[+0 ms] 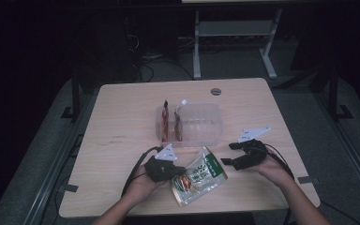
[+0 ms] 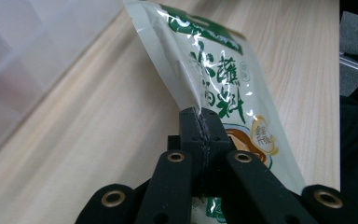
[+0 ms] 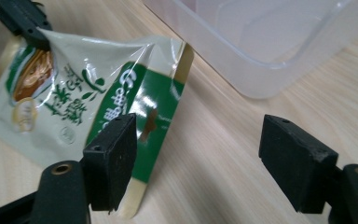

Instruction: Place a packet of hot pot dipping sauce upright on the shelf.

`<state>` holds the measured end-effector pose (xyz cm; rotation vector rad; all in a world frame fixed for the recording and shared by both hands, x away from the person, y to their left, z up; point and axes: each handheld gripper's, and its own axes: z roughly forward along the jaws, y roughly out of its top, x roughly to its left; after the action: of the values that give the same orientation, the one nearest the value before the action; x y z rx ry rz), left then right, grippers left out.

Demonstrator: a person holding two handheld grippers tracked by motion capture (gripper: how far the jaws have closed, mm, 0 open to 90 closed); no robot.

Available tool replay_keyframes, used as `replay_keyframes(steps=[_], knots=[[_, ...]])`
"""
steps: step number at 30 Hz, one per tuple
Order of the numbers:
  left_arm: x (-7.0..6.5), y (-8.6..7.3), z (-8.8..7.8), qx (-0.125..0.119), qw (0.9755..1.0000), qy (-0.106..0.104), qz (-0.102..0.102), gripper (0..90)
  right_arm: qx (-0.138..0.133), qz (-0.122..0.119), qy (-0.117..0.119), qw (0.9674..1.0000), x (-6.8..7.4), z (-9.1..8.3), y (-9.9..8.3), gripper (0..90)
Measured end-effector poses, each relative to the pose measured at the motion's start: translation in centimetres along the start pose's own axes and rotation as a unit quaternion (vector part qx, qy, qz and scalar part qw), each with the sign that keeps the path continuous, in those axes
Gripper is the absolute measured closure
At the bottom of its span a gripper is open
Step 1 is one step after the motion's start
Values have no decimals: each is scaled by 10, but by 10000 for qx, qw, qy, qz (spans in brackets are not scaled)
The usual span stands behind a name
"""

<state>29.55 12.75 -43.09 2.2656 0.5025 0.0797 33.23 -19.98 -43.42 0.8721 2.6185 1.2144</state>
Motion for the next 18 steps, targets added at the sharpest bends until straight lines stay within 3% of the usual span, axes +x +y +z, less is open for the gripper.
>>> replay_keyframes(steps=[10, 18], knots=[[12, 4, -27, -445, 9990, 63, 69, 900, -284, -48, 490, 9984, 5, 1, 5, 214], [16, 5, -45, -724, 9972, 57, 172, 900, -541, -35, 851, 9949, 9, 9, 19, 202]])
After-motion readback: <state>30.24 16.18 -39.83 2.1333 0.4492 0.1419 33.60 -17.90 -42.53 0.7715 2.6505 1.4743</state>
